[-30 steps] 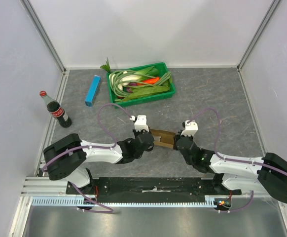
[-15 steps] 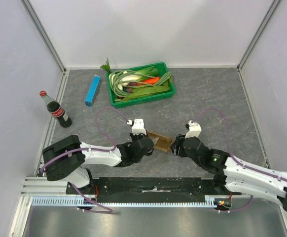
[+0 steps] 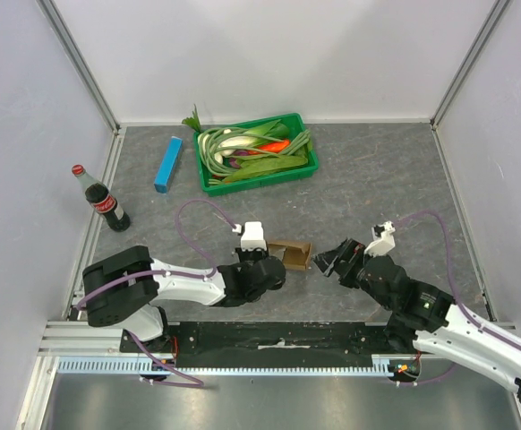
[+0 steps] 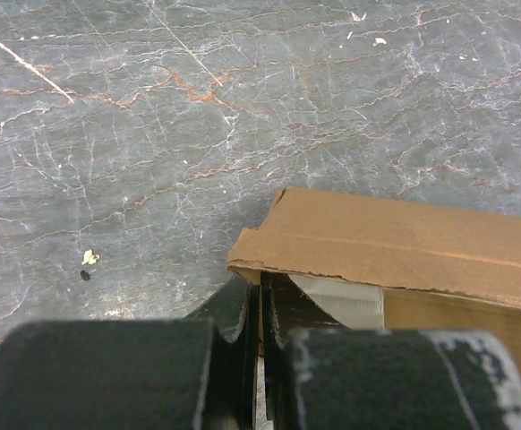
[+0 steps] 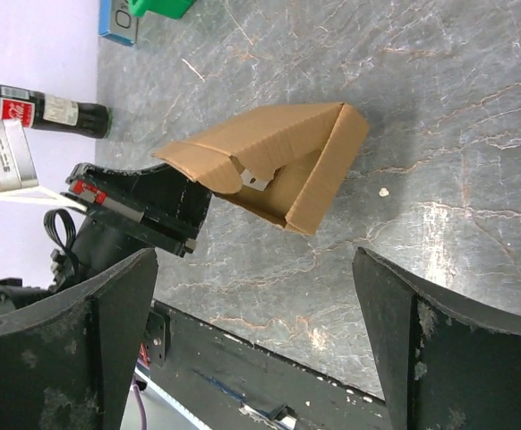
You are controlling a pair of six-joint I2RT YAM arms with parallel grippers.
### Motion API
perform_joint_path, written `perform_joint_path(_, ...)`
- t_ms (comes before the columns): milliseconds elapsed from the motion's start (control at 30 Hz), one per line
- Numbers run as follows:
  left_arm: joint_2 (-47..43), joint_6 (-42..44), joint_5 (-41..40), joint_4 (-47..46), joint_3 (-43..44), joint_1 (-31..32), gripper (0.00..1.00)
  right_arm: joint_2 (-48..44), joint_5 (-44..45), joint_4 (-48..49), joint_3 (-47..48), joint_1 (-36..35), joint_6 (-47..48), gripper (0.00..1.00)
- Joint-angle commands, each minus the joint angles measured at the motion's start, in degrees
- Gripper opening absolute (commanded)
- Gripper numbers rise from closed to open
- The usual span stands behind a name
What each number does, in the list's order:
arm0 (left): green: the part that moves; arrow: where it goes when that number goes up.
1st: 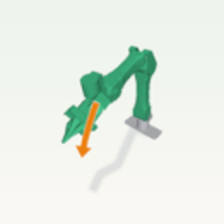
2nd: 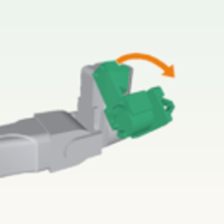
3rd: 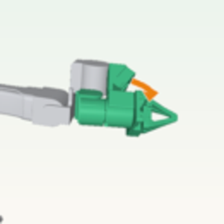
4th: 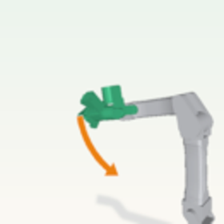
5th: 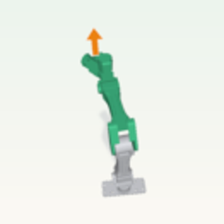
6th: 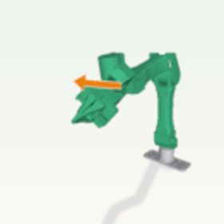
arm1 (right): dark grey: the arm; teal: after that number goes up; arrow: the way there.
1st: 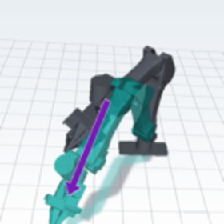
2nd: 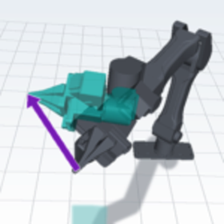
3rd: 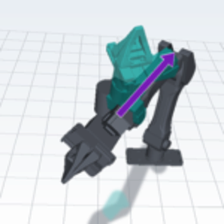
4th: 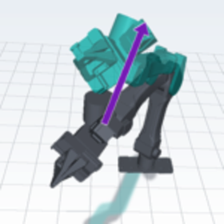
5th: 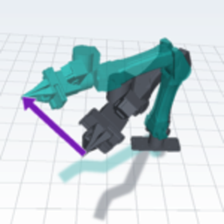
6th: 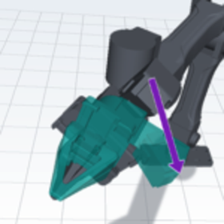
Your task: Fold the paper box
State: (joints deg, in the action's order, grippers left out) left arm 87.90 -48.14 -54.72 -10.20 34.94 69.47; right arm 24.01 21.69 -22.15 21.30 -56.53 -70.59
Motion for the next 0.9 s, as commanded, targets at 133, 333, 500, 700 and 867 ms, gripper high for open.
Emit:
perform_joint_path(133, 2.2, -5.8, -7.3, 9.8, 2.1, 1.8, 0.02, 12.2, -11.5, 6.5, 5.8, 12.1, -6.2, 0.98)
perform_joint_path(333, 3.3, -5.7, -7.4, 11.2, 3.0, 2.2, 0.02, 22.0, -25.7, 18.6, 5.0, 23.0, 5.8, 0.95)
perform_joint_path(500, 4.5, -8.1, -8.0, 13.4, 4.2, 2.6, 0.02, 32.5, -33.0, 20.4, 13.4, 22.8, 19.3, 0.92)
perform_joint_path(700, 6.1, -10.0, -8.7, 14.1, 4.9, 2.9, 0.02, 32.8, -30.7, 15.3, 17.6, 22.0, 24.7, 0.92)
perform_joint_path(867, 8.0, -11.0, -8.9, 16.3, 7.3, 3.0, 0.02, 35.3, -32.0, 9.6, 17.1, 21.9, 19.2, 0.92)
